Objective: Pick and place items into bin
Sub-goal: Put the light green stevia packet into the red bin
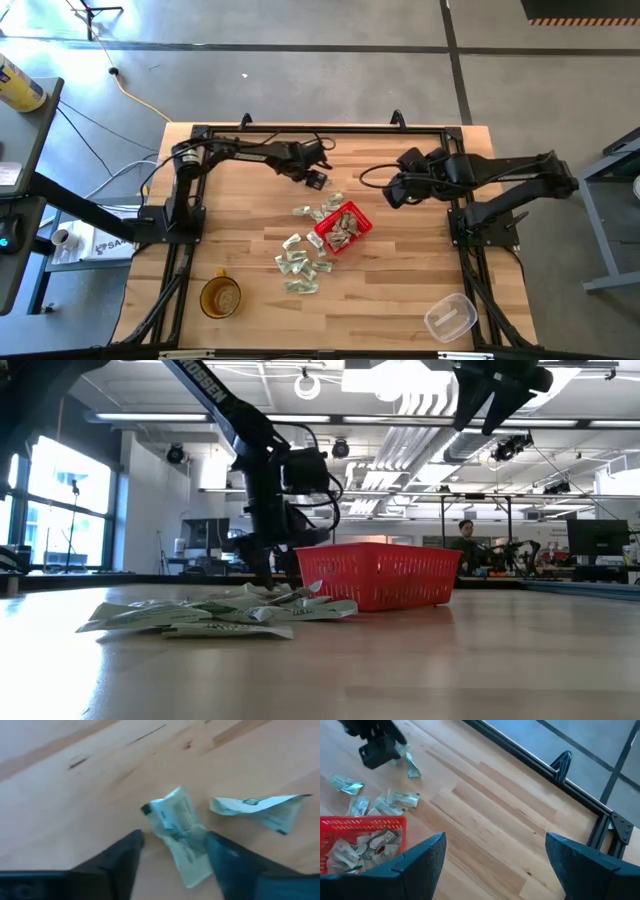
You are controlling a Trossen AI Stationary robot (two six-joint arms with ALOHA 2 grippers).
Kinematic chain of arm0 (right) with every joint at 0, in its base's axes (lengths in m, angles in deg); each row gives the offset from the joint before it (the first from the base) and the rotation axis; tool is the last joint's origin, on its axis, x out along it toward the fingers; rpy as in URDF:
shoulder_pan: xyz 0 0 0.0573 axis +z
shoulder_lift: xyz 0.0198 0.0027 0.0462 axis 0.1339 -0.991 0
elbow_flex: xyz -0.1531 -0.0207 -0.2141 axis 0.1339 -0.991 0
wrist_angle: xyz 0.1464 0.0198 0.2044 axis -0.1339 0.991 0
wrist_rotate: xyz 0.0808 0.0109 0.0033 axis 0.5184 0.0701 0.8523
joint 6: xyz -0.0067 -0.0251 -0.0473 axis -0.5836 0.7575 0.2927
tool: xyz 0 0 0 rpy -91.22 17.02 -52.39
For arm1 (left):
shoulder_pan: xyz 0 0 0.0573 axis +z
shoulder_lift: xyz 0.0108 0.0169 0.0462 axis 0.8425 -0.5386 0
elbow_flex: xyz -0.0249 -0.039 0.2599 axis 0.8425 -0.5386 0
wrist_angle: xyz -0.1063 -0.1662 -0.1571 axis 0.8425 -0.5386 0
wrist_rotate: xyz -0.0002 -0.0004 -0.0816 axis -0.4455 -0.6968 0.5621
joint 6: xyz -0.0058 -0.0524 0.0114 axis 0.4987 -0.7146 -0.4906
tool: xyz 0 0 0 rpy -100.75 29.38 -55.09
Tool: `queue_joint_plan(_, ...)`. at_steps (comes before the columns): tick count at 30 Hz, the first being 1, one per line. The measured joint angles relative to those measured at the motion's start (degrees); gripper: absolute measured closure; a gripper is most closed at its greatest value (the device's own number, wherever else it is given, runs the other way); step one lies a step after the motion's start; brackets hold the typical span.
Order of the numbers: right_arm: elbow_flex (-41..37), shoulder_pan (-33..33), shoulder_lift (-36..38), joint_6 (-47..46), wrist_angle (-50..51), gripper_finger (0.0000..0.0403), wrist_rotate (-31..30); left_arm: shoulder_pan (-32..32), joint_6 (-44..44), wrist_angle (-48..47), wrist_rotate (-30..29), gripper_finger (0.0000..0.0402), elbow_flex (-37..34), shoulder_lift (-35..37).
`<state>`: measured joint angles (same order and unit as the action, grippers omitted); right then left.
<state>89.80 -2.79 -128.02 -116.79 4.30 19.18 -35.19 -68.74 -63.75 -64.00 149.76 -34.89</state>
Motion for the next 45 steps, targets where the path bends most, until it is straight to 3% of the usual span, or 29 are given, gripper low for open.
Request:
queue_joint_plan(5,0.00,0.00,0.00,0.00,0.10,0.0071,-0.29,1.02,4.50,-1.63,1.15,0.0310,0.14,0.04)
queue_joint_plan(7,0.00,0.00,0.00,0.00,0.30,0.0071,-0.32,1.70,6.78,-2.91,4.51,0.0371,0.12,0.91)
queue_joint_plan(11,0.00,0.00,0.02,0.42,1.39,0.0071,-0.19,0.46,7.55,-8.24,11.02,0.0363,-0.67,5.43)
queue_joint_plan(16,0.00,0.00,0.09,4.67,3.47,0.0071,4.07,-7.43,9.48,-2.49,20.42,0.0374,-0.14,15.76)
queue_joint_plan(20,0.00,0.02,0.09,7.18,3.92,0.0071,6.42,-15.77,5.28,4.46,23.57,0.0380,-0.21,16.93)
queue_joint_plan(23,0.00,0.02,0.09,8.02,3.90,0.0071,6.33,-20.52,1.53,11.05,20.04,0.0360,-0.08,13.87)
queue_joint_plan(26,0.00,-0.02,0.09,8.02,3.58,0.0071,6.67,-24.01,-0.95,18.99,17.95,0.0292,-0.27,9.36)
queue_joint_plan(29,-0.02,-0.02,0.09,7.71,3.36,0.0071,7.36,-25.73,-1.91,19.67,18.84,0.0216,0.87,8.02)
queue_joint_plan(32,-0.02,-0.02,0.02,7.88,2.39,0.0071,8.21,-25.52,-2.33,7.95,18.06,0.0148,2.51,8.02)
queue_joint_plan(35,-0.04,-0.23,-0.66,10.69,-1.40,0.0071,8.44,-24.78,-1.05,-6.02,12.11,0.0099,4.50,10.01)
queue_joint_plan(40,0.00,-6.54,-5.68,19.14,-15.16,0.0071,14.97,-24.89,1.41,-21.80,1.09,0.0081,4.20,18.04)
queue_joint_plan(45,-0.02,-14.84,-15.80,33.00,-26.29,0.0071,22.96,-25.09,-2.17,-26.53,0.08,0.0118,-4.49,29.80)
